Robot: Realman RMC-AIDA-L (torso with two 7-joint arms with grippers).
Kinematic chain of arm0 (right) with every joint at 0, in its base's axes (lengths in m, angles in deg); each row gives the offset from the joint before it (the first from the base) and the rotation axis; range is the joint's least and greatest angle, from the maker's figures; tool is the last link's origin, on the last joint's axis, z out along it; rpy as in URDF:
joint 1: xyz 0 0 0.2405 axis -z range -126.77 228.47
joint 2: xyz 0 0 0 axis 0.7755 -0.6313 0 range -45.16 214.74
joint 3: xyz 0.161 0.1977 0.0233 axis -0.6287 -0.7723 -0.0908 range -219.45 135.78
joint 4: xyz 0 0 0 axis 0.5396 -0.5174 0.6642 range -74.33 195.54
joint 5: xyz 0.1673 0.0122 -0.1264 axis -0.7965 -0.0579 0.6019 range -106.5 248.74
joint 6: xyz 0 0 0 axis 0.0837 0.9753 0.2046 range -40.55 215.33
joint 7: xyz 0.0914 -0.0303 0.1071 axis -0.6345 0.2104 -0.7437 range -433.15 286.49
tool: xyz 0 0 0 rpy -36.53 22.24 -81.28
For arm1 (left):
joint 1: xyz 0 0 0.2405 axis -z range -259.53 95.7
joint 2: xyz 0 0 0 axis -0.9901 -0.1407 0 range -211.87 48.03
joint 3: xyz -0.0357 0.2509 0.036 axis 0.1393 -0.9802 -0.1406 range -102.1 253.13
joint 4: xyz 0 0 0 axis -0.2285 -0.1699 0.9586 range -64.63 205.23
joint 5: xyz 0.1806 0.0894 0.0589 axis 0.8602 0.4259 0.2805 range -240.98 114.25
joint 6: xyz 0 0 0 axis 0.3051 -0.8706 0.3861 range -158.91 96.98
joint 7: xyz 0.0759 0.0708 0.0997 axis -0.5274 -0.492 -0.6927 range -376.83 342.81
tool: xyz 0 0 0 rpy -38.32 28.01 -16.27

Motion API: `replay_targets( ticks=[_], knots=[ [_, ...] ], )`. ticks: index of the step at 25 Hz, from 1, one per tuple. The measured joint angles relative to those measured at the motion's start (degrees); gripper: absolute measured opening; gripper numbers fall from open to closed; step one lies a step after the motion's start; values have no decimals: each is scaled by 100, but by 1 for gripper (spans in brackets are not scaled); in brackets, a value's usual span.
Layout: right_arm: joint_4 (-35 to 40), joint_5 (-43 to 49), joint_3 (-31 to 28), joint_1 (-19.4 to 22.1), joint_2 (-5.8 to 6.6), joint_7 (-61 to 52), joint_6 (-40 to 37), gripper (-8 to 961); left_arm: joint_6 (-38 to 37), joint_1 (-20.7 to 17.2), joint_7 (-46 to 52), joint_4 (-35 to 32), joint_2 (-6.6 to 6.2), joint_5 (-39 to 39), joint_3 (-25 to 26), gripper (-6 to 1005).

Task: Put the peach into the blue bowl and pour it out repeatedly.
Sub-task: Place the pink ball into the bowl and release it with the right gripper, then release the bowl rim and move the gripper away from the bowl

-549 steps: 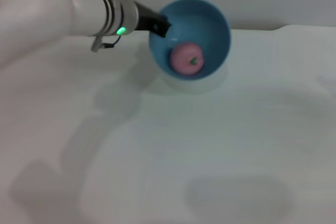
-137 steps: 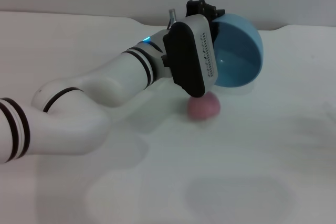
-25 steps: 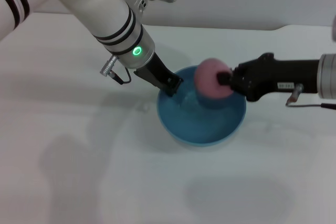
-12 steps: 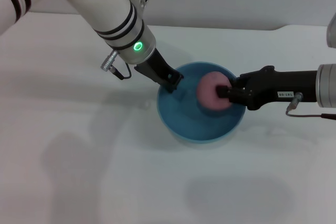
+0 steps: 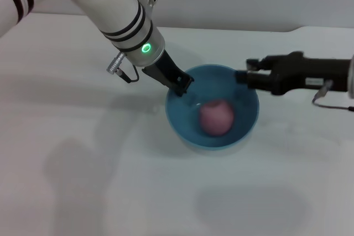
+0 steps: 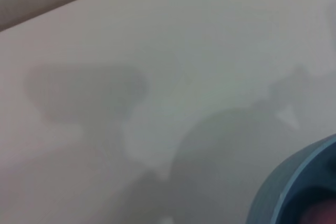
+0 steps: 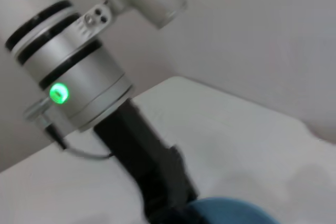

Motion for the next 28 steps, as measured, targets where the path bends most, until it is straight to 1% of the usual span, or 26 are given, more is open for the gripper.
replay_targets(
  ticks=[3, 6, 10, 13, 18, 22, 28],
  knots=[
    [48, -138, -431, 82, -7, 4, -65, 453, 6, 19, -1, 0, 15, -8, -74, 17],
    [268, -323, -1094, 207, -8, 16, -118, 452, 88, 41, -2, 1, 43, -45, -258, 19],
    [726, -642, -1870, 391, -9, 264, -129, 452, 501, 51, -4, 85, 63, -207, -696, 22],
    [970, -849, -2192, 566, -31, 560, -132, 452, 735, 99, -10, 303, 63, -440, -922, 23],
    [1160, -982, -2363, 680, -51, 695, -132, 451, 929, 216, -17, 658, 64, -609, -1186, 27],
    [1187, -986, -2376, 681, -53, 697, -178, 451, 1011, 224, -15, 752, 64, -770, -1437, 29],
    [1223, -991, -2357, 634, -51, 700, -202, 450, 949, 202, -9, 845, 63, -868, -1513, 33]
  ],
)
